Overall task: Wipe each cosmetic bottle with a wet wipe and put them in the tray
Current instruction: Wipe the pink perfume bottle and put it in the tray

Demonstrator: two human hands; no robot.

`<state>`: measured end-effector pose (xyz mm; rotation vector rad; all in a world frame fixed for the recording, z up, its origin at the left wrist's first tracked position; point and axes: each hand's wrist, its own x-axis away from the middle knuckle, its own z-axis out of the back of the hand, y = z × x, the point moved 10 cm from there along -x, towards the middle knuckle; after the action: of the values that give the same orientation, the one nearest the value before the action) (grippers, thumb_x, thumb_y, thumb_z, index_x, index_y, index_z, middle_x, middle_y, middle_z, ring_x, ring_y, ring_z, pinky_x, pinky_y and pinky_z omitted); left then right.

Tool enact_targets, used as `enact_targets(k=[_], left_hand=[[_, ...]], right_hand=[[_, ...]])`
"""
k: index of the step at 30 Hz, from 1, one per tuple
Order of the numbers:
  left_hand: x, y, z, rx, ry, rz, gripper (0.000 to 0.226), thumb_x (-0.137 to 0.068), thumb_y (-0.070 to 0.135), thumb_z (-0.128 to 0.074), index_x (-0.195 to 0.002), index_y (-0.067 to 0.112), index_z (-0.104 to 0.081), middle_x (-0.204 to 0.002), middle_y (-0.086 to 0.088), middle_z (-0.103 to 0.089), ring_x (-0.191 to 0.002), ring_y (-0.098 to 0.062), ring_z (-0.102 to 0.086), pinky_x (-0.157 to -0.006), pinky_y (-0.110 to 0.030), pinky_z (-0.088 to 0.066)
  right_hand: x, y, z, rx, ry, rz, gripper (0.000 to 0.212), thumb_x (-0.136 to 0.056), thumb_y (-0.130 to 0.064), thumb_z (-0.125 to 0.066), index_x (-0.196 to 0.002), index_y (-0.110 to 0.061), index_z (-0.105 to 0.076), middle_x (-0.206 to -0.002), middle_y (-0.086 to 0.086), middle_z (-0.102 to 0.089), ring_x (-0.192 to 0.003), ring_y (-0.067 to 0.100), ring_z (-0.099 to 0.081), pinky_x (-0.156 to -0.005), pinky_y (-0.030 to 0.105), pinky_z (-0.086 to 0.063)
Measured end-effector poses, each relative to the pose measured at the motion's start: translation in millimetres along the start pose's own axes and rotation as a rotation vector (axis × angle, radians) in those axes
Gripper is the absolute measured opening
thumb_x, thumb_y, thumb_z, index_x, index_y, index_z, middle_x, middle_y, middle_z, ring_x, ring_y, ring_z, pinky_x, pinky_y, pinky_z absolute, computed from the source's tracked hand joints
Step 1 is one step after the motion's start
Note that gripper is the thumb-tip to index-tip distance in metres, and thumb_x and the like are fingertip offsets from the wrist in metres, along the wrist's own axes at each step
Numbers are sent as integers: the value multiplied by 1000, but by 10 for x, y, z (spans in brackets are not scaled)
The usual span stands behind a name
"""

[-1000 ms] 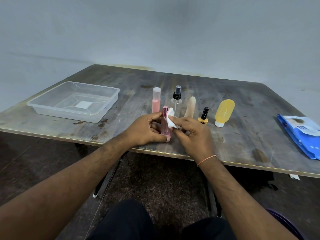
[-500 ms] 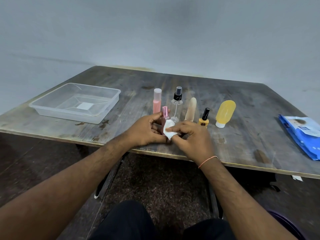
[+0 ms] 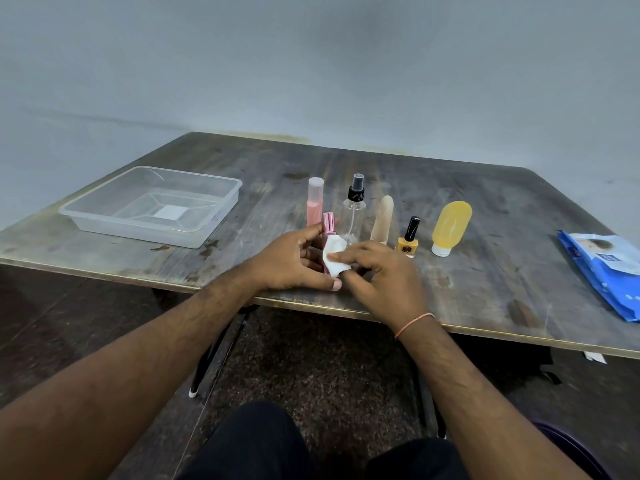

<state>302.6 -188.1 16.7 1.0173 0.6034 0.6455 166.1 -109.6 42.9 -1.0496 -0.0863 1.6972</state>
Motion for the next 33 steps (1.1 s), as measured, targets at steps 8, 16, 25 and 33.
enact_targets(k=[8,16,25,33], left_hand=[[-45,-67,44,-3,67,37,67,-98,49,-69,-159,31,-48,-137,13,-71,-128,-1,-66,-114,-25,-48],[-55,-121,65,-51,88,28,57,-105,37,-64,-158,22,-51,-140,4,-71,-132,-8,-66,-113,-28,-50],[-80,-193,59,102,71,69,33,-112,23,-53,-137,5,-63,-123,-14,-77,-113,-20,-72,-104,-41,-58],[-37,-138,20,90,14,44,42,-110,34,-51,-144,13,-61,-135,-7,-74,-130,-25,-69,-116,-43,-50]], right_hand=[[-5,14,-83,0,-62,4,16,-87,-32,-79,-101,-35,-85,-100,-18,-74,-85,5,-70,-77,33,-58],[3,-8,-148,-20,-137,12,24,-82,-39,-74,-103,-38,-86,-95,-17,-73,-86,4,-70,-78,36,-58],[-1,116,-88,-188,-72,-102,19,-85,-18,-83,-97,-32,-87,-96,-15,-78,-83,12,-72,-79,40,-61],[-24,168,8,-241,50,-126,19,-92,-20,-81,-108,-29,-85,-104,-16,-77,-97,11,-72,-87,33,-59]])
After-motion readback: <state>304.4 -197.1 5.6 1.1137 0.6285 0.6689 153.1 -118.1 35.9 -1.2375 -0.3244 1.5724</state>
